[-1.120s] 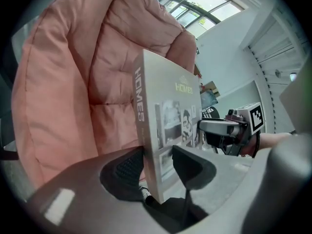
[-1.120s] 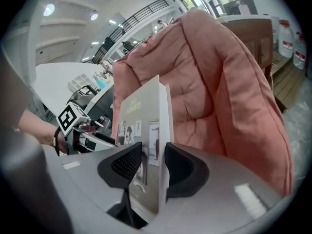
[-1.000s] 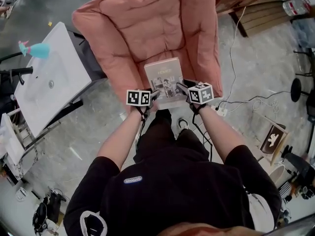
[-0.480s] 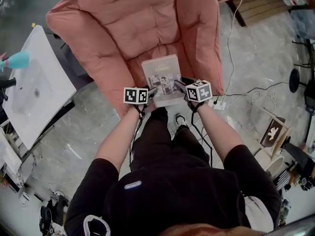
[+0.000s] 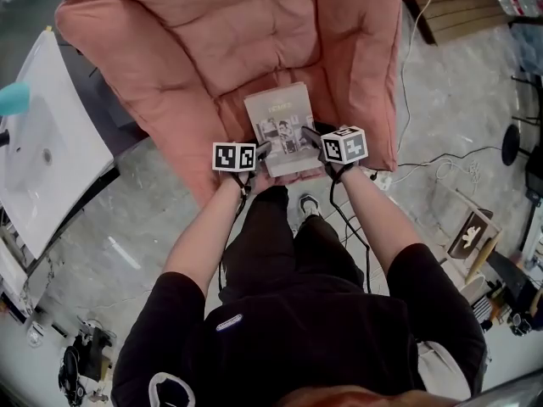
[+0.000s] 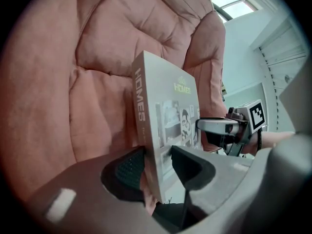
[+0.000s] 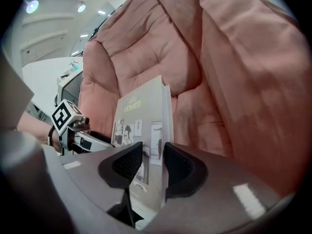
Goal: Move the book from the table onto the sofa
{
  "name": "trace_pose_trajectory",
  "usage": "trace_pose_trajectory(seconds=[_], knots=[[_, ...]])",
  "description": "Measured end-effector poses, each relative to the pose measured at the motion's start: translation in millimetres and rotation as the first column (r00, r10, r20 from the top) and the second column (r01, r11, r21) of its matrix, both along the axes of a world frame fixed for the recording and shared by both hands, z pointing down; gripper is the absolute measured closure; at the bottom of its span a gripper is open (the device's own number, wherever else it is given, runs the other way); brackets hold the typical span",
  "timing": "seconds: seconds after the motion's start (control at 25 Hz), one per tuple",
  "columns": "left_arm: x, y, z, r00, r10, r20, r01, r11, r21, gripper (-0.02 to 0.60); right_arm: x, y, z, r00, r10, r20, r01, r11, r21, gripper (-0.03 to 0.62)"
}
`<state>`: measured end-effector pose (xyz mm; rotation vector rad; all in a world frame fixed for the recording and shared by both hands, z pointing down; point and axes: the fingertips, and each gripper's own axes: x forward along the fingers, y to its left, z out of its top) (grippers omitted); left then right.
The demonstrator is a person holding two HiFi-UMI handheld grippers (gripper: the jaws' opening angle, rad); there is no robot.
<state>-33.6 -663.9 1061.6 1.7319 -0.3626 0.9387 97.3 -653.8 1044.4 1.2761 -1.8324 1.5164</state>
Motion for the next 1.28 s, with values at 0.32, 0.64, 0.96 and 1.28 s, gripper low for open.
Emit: trace_pose_trajectory(seconds=[0.32,0.64,0.96,1.28], knots=[[1.9,-1.5,29.6,1.0,-0.026,0.001,0.026,1.0,-0.004,0.405,1.3,-0.8,37.4,1.0,0.015,0.016,-0.015,1.0,-0.013,0.427],[3.1,-3.9,53.0,1.0,-0.028,0.006,0.028,0.999,0.025,0.403,2.4,-2.5,65.1,0.998,0.046,0.034,-0.046,0.999,-0.007,0.424],[1.2,-11.0,44.8,0.998,-0.059,0.026,0.056,0.994,0.096,0.394,11.2,-0.3,48.0,0.997,0.037,-0.074,-0.036,0.999,0.025,0.464],[-0.9,-13.4,-9.6,0.997,-0.064,0.037,0.054,0.972,0.227,0.394,14.7,5.1,-29.7,0.993,0.057,-0.104,-0.039,0.985,0.169,0.476]])
